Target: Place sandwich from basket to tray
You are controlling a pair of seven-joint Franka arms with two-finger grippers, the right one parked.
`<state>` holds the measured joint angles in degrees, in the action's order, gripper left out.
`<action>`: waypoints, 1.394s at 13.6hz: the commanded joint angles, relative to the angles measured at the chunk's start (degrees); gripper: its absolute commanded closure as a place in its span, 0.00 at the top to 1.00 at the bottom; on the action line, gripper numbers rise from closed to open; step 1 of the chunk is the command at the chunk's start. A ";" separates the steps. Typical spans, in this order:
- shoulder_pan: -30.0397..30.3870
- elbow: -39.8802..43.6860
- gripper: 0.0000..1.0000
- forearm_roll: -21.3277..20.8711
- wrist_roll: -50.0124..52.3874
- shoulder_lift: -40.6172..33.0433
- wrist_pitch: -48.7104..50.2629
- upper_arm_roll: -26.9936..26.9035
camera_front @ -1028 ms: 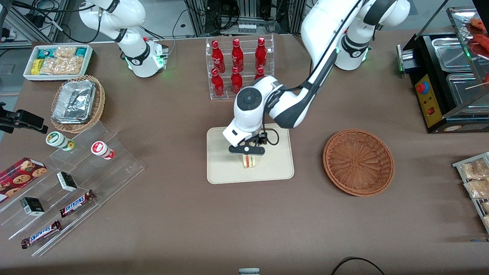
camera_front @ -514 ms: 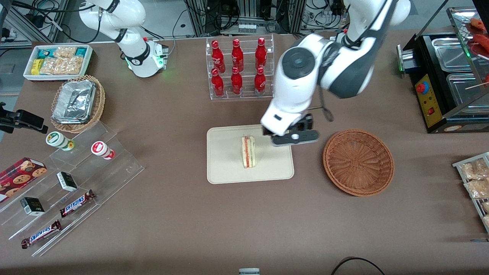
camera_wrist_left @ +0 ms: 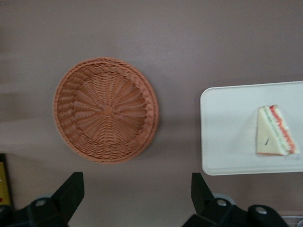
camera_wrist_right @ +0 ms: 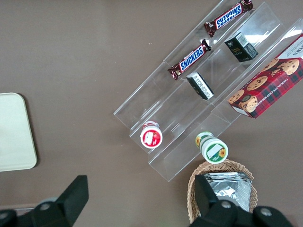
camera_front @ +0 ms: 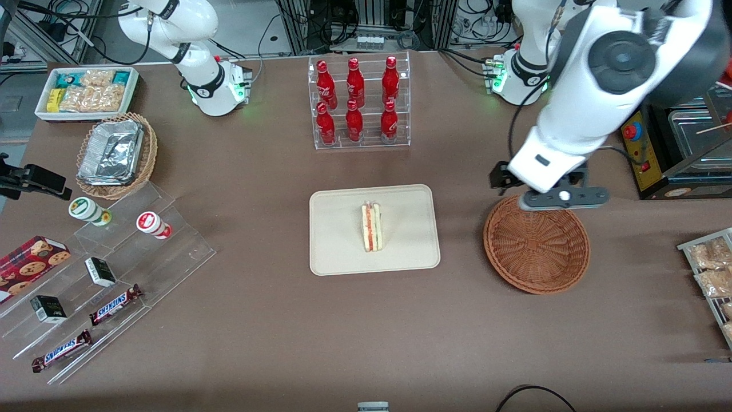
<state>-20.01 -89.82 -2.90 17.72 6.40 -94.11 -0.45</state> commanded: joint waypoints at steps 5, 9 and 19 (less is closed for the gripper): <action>11.48 -7.21 1.00 0.87 -17.43 -7.36 0.94 0.71; 13.68 -6.68 1.00 1.14 -20.97 -7.89 1.03 0.62; 18.96 -3.43 1.00 0.96 -20.36 -6.93 2.44 1.32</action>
<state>-3.01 -94.94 -2.46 -2.24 -0.64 -93.00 -0.92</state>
